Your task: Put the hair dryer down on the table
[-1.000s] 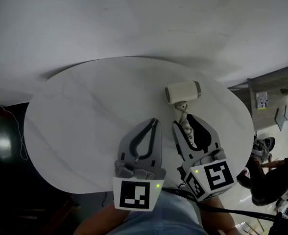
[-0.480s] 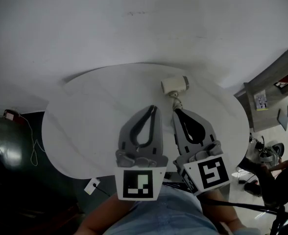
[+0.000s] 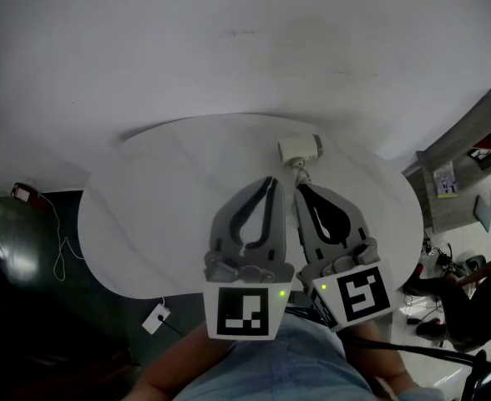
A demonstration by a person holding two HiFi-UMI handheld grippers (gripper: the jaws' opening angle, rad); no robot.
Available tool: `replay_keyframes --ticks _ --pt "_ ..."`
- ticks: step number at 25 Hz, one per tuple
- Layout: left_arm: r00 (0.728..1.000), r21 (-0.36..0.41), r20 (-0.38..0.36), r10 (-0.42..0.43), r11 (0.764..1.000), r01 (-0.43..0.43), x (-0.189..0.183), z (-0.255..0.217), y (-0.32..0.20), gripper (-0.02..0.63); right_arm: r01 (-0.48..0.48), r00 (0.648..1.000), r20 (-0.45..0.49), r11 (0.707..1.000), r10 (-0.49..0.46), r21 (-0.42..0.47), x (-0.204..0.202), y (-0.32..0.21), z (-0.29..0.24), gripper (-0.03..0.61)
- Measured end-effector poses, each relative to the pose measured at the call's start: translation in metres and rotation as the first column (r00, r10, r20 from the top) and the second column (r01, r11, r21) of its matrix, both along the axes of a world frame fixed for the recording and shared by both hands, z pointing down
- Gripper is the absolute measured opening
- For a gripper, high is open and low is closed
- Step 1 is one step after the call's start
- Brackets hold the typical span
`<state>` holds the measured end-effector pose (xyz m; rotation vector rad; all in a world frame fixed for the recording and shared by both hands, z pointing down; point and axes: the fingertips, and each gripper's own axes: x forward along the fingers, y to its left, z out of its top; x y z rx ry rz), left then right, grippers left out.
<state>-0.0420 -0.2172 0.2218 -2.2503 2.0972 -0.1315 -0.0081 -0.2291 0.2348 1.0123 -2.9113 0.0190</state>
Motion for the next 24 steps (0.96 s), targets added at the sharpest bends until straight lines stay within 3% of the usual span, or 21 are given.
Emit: replay_keyframes --ticks 24 --pt "1.0 0.005 -0.004 0.01 1.0 -0.01 0.009 0.002 -0.004 0.012 -0.019 1.0 0.013 1.0 0.019 0.004 0.013 -0.005 -0.002 0.011"
